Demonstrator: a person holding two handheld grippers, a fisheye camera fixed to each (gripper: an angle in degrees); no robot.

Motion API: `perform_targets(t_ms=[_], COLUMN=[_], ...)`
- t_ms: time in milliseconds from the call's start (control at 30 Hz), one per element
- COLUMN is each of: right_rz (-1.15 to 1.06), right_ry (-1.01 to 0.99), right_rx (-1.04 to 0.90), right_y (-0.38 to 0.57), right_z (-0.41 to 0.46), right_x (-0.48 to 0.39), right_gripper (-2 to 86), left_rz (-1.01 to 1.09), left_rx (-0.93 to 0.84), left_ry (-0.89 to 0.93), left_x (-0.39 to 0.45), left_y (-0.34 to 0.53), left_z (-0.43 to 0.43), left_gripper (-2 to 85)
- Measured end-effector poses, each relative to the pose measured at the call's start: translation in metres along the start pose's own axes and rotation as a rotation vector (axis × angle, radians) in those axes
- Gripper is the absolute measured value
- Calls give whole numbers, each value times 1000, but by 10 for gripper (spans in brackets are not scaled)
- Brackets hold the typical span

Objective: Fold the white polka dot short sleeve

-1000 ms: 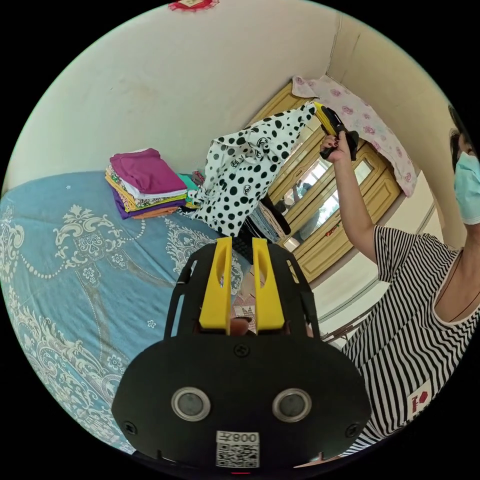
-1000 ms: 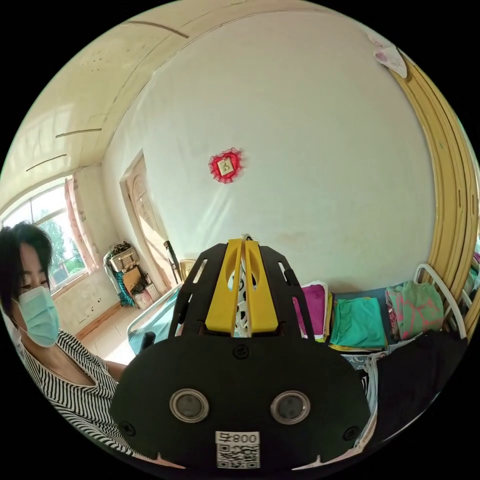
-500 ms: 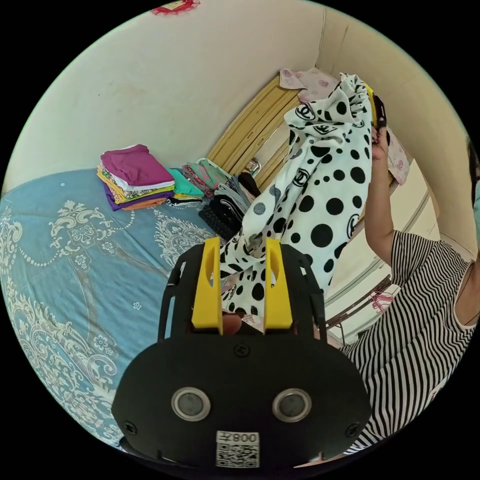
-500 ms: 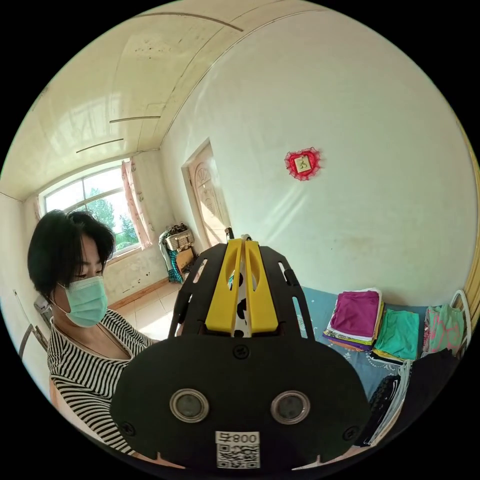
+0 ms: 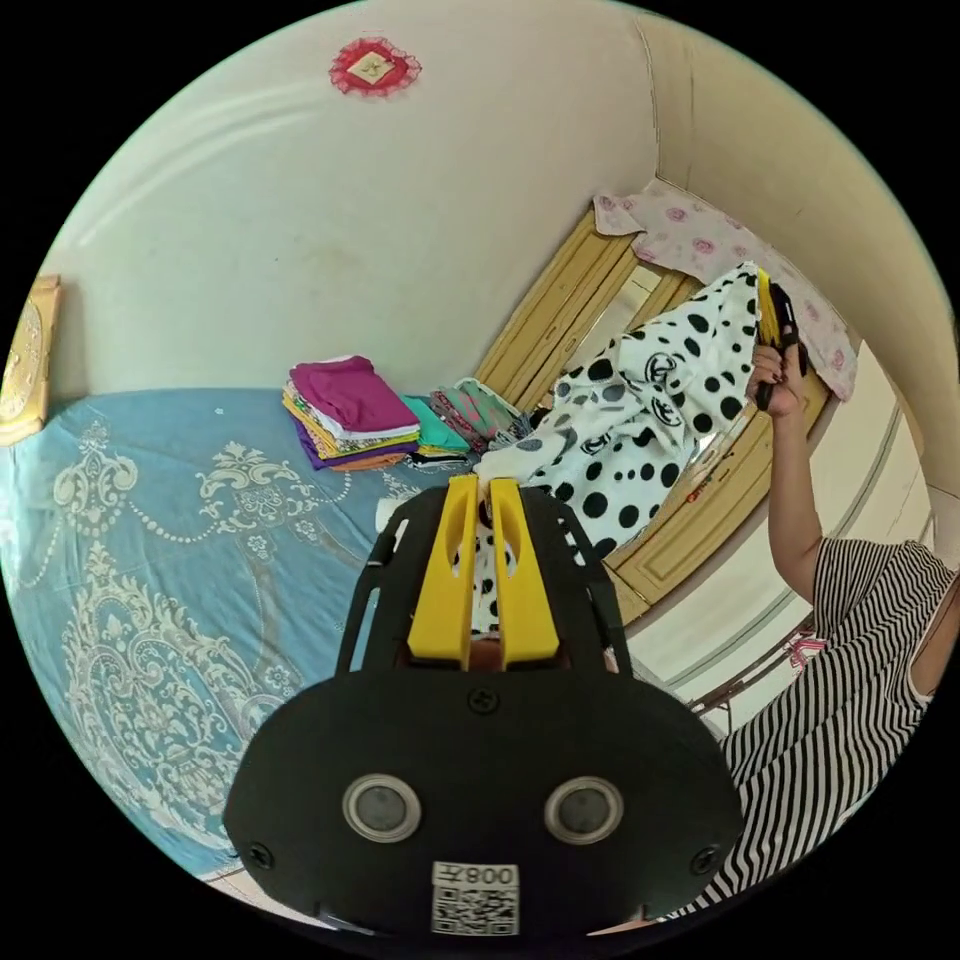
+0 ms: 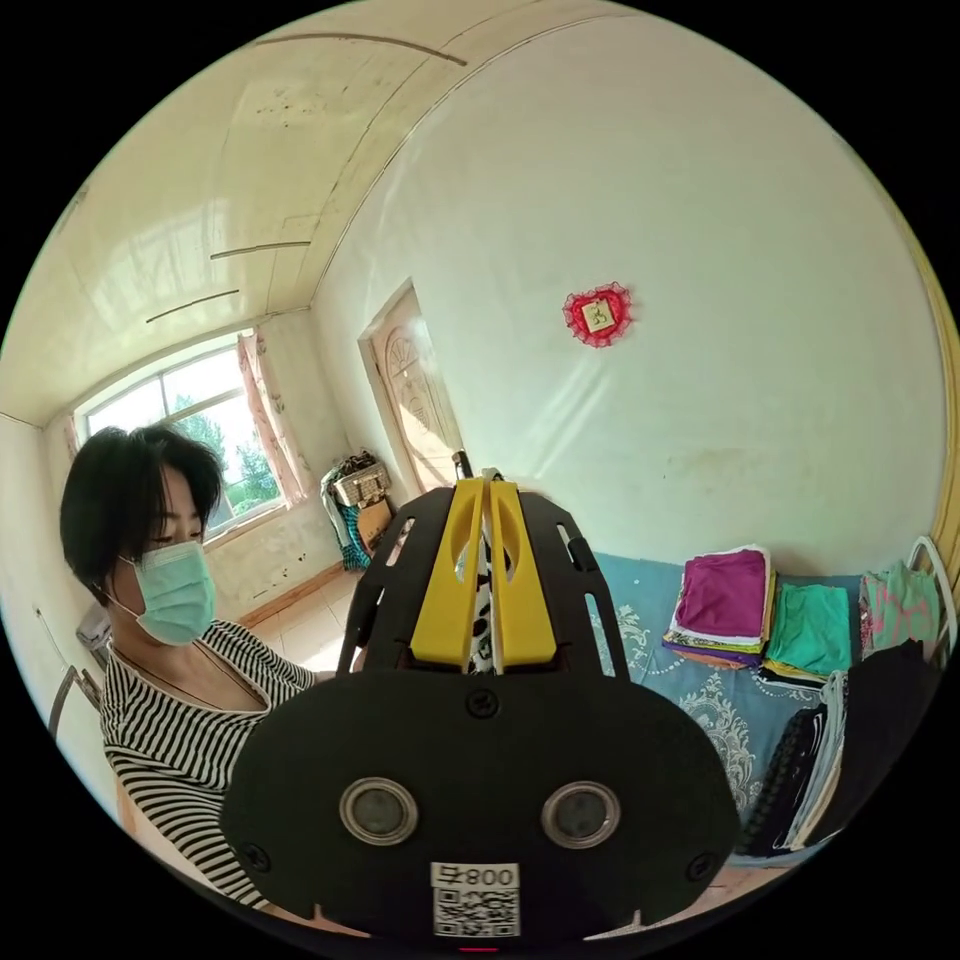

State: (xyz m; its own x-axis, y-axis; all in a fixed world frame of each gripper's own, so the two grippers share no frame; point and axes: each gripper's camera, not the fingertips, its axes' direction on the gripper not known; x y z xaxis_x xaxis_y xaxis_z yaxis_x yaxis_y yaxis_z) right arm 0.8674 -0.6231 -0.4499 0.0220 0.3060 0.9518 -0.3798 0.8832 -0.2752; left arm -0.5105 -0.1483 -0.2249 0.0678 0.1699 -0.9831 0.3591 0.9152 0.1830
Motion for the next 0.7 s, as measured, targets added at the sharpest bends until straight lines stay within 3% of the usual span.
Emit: perform_targets(t_ms=[333,700], right_rz=[105,184], right_ry=[-41,-149], right_rx=[27,46], right_y=[75,150], right_z=[-1,5], right_x=[54,110], right_gripper=[4,4], left_rz=[202,345], left_rx=[226,334], left_ry=[-389,-553], left_x=[185,363], left_y=[-11,-3], left_z=[-157,-273], left_gripper=[23,23])
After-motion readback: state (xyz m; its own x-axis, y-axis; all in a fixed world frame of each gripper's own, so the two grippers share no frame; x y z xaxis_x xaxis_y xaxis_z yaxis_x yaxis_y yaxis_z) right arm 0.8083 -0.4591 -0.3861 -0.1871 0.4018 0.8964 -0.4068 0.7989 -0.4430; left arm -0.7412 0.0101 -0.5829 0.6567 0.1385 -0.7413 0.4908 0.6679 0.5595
